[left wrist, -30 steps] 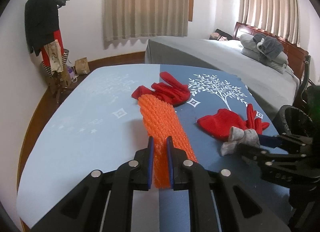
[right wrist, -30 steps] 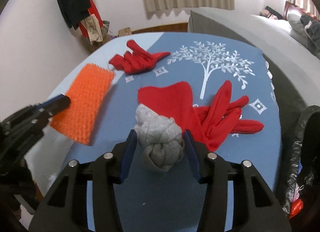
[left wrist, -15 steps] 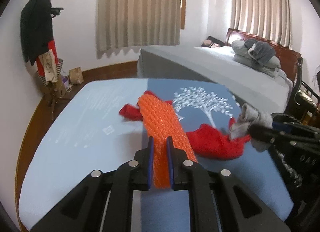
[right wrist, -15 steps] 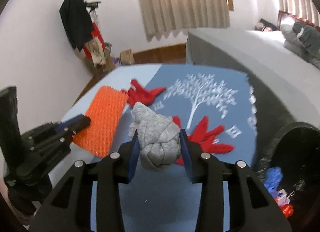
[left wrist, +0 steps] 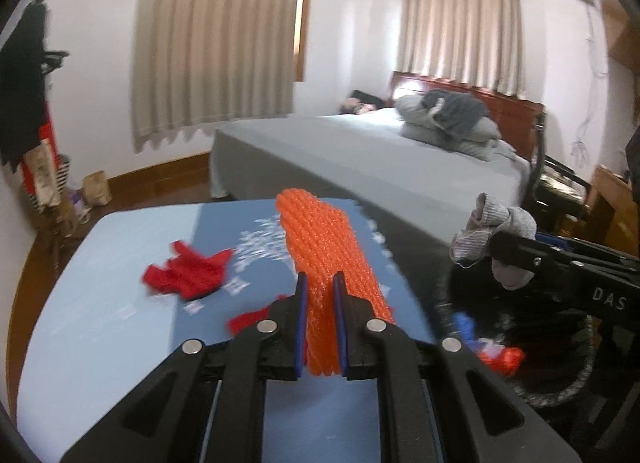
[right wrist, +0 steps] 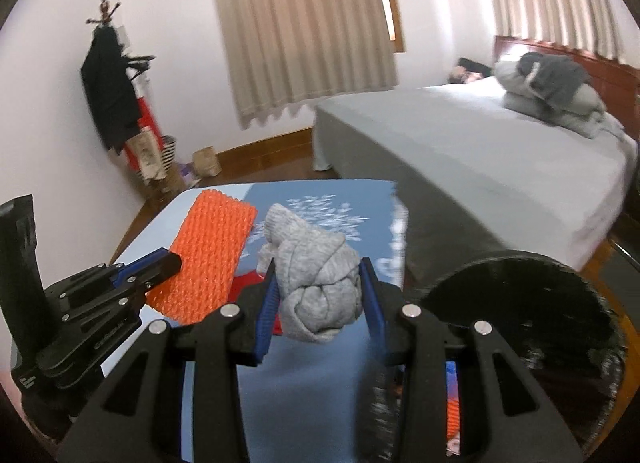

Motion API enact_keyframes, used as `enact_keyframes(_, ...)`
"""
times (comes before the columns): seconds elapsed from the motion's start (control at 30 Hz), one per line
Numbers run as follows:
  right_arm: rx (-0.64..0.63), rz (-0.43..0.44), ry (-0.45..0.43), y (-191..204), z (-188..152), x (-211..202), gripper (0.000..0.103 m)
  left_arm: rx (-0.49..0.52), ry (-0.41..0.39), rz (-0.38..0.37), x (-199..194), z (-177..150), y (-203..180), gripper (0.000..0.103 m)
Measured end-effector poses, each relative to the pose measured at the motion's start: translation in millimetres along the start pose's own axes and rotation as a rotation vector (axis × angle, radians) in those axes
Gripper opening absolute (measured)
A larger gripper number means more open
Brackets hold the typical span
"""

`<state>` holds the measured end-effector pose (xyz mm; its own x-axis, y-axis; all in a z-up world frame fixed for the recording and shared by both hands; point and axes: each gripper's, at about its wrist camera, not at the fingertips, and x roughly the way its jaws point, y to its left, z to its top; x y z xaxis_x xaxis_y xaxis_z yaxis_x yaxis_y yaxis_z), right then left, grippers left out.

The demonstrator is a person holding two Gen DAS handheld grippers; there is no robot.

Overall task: Collect trash
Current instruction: 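Carry the orange net and grey sock toward the bin with both tools, then open both tools to drop the orange net and grey sock into the bin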

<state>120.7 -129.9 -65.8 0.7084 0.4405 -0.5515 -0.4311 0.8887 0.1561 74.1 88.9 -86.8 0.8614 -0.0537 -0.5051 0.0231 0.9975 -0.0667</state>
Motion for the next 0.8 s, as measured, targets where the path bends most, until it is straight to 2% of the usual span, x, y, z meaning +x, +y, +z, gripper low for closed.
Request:
enact_keyframes(0.43,0.107,-0.187,-0.038,-95.8,-28.0,-54.5,0.037,0.114,0.007,-0.207,19.5,12.4,-103.7,0.012)
enact_keyframes(0.8,0.176,-0.292,-0.034,-146.8,-60.4,-82.3,0.038,0.191,0.043,-0.310,41.7,7.3,-169.2,0.012)
